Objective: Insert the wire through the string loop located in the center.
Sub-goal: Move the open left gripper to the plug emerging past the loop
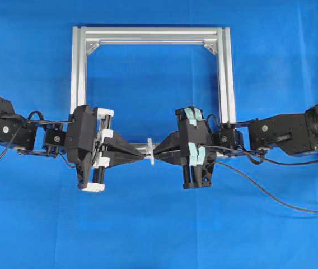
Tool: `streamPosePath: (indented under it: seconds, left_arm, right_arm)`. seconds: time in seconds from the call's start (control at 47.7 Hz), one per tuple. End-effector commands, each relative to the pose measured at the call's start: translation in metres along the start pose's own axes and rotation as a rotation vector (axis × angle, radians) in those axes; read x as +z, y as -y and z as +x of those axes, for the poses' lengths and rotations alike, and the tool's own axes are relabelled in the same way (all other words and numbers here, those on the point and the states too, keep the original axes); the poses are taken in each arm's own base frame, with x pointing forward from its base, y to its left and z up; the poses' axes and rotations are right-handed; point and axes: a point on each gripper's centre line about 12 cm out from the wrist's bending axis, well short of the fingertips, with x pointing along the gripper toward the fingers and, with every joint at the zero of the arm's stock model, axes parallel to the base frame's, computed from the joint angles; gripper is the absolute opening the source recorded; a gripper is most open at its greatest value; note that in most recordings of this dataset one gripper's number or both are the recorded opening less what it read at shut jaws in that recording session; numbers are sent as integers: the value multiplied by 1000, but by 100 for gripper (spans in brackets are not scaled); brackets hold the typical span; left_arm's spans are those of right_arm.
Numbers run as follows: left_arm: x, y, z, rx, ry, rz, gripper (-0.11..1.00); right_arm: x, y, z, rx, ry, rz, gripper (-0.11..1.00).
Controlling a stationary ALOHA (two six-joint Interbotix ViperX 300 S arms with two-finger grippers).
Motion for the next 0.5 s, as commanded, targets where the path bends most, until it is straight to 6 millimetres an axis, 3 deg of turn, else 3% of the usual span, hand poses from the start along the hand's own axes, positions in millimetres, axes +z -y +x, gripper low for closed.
streamPosePath:
  seconds: [0.0,0.084,0.147,0.378,0.483]
  left_arm:
    - [16,2,0,-8,44,0,1]
    - [16,1,1,-5,37,-1,3]
    - [15,0,1,-1,28,-2,12]
    - [9,-2,1,6,-20,-5,76]
    - [6,-5,0,12,-42,-7,92]
  right_arm:
    - [9,-3,-1,8,30,0,-1]
    - [9,-3,-1,8,30,2,-1]
    - [9,-4,-1,10,31,0,-1]
    - [9,-4,-1,9,29,0,-1]
    - [9,-4,-1,10,31,1,-1]
